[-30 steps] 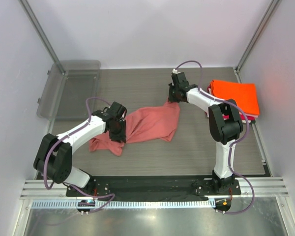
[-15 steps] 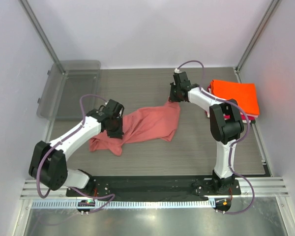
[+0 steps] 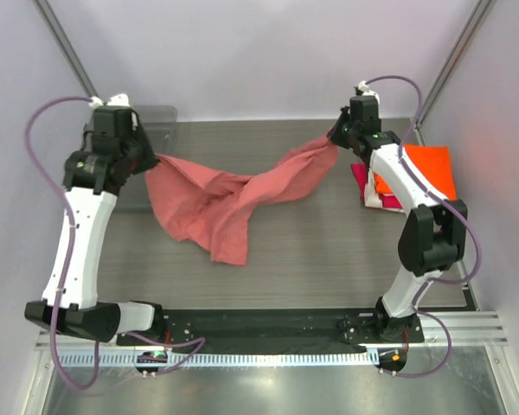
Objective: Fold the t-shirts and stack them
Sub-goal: Flatten the tshirt out
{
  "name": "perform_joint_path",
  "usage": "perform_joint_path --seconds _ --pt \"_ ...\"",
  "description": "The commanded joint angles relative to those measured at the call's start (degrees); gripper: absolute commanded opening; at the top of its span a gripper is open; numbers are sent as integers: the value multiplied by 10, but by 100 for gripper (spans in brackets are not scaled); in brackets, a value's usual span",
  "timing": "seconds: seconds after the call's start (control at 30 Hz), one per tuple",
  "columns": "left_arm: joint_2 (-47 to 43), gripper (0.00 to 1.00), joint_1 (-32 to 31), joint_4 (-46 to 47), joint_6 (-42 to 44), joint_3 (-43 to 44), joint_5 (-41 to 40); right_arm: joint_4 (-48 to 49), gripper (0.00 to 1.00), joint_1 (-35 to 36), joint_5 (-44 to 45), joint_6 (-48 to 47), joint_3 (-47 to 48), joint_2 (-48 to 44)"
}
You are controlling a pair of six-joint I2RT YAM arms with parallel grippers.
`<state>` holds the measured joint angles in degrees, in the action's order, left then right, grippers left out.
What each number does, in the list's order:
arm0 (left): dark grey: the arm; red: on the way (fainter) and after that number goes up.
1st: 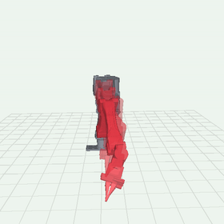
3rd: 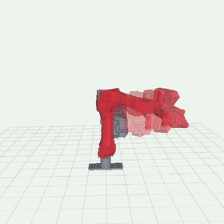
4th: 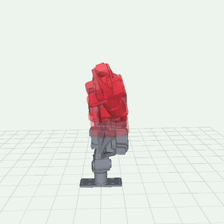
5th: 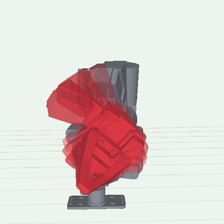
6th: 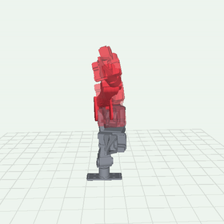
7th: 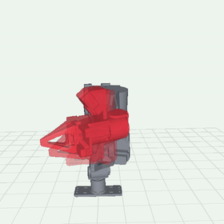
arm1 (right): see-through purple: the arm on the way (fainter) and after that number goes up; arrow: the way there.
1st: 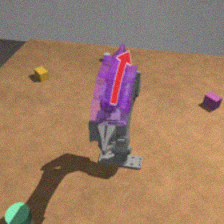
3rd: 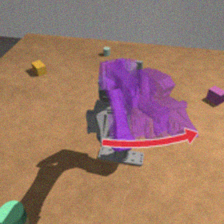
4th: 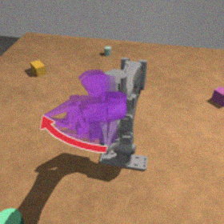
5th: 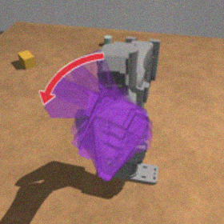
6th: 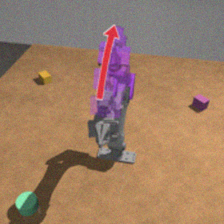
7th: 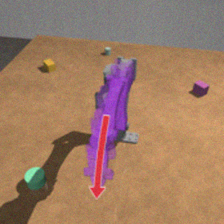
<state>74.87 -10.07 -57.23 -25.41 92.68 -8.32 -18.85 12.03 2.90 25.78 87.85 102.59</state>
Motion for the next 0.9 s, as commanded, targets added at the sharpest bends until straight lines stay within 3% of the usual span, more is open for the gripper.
perform_joint_path --seconds 0.0,0.1,0.27,0.43,0.6,0.77,0.83,0.87 --pt "-14 0 28 -56 33 114 -68 27 1 -19 22 25 38 -91" --pt "-23 0 42 -57 39 186 -104 63 1 -38 40 34 0 -171" --pt "-64 0 44 -37 37 207 -119 111 1 -52 84 35 -94 -287" --pt "-90 0 44 -11 20 157 -69 114 1 -53 60 33 -163 -353" --pt "-90 0 44 -1 14 111 -19 138 2 -54 -41 61 -339 -461" --pt "-90 0 44 20 2 23 67 98 5 -53 -75 83 -492 -570" --pt "-104 0 44 33 -3 -39 120 77 18 -52 -79 85 -519 -619" --pt "-108 0 44 40 -4 -63 140 51 38 -52 -78 85 -537 -629"
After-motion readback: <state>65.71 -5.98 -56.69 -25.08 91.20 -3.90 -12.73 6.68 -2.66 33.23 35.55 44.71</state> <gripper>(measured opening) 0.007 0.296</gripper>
